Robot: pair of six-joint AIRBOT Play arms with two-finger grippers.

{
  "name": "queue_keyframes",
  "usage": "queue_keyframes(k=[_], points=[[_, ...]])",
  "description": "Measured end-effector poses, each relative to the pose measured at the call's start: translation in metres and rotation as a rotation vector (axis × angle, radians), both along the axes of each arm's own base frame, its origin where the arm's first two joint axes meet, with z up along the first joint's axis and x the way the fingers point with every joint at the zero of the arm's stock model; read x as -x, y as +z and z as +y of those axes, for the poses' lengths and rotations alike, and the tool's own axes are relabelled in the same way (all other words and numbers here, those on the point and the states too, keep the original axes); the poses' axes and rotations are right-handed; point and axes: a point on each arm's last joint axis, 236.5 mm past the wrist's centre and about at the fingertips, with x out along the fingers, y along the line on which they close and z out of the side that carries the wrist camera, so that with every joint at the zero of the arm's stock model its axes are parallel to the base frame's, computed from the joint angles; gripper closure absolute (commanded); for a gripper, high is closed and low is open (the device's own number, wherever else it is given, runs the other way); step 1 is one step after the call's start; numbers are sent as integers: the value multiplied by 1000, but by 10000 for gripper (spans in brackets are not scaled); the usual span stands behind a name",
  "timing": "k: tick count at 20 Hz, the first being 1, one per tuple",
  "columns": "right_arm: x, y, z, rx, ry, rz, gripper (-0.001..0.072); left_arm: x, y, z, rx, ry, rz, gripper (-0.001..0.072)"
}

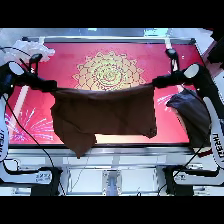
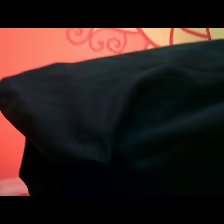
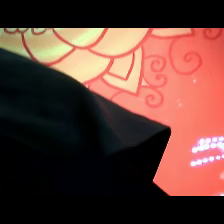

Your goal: Fold the shirts.

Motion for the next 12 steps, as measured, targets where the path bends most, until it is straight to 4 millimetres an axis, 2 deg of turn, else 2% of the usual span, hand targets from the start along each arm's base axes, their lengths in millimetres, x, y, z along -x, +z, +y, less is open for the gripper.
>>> queue_keyframes(k=[4, 7, 9, 12], points=[[24, -45, 5, 36, 10, 93, 683, 35, -32, -3, 8, -21, 142, 696], [30, -69, 2, 46, -20, 103, 683, 56, -61, 2, -17, -10, 218, 695], [29, -83, -1, 47, -45, 105, 683, 59, -77, 10, -46, 15, 234, 695], [26, -101, -3, 46, -73, 115, 678, 54, -91, 17, -65, 58, 221, 685]])
